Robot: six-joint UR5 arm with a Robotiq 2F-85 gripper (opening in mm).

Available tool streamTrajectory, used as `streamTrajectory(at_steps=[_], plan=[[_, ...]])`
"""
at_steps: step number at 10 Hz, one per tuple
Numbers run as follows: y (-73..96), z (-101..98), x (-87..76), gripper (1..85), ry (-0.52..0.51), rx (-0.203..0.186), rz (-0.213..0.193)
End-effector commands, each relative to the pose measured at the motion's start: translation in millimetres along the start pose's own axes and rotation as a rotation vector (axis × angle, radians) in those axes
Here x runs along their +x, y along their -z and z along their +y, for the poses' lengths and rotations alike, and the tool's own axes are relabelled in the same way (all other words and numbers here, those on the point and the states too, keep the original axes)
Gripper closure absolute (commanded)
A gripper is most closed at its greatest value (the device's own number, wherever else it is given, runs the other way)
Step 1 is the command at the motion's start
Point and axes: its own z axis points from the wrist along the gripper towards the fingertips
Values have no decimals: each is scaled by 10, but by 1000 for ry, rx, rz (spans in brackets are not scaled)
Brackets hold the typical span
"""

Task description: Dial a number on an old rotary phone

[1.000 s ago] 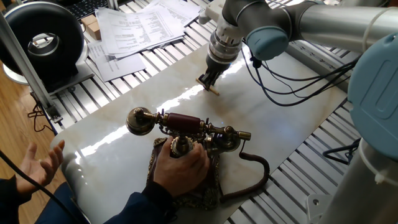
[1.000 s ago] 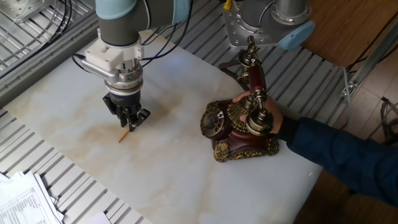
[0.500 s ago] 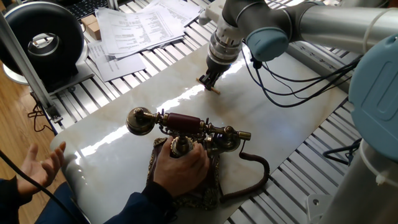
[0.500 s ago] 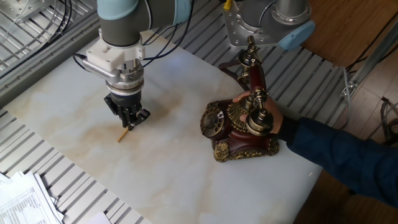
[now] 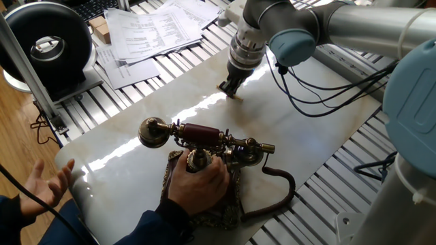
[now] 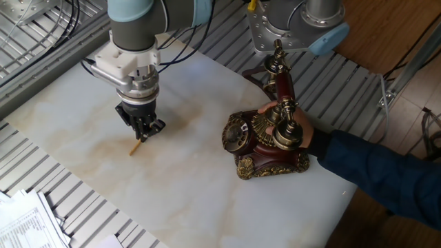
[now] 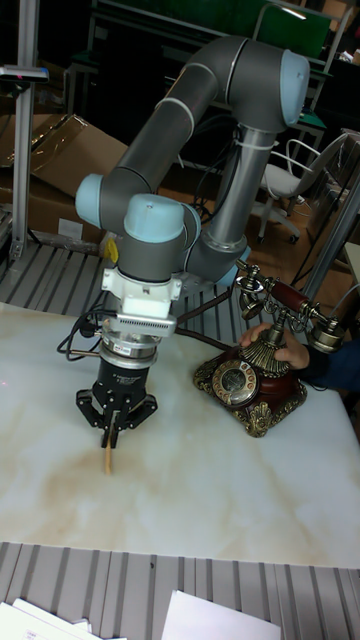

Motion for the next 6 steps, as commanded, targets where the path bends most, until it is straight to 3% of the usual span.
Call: streamTrajectory(at_steps=[1, 2, 3, 4, 5, 6], plan=[[226, -325, -106, 843, 219, 127, 17], [326, -418, -267, 843, 354, 179, -6], [408, -366, -435, 843, 443, 192, -36], [459, -312, -464, 843, 459, 188, -31], [489, -241, -480, 843, 480, 160, -29], [511, -144, -472, 843, 523, 105, -30]])
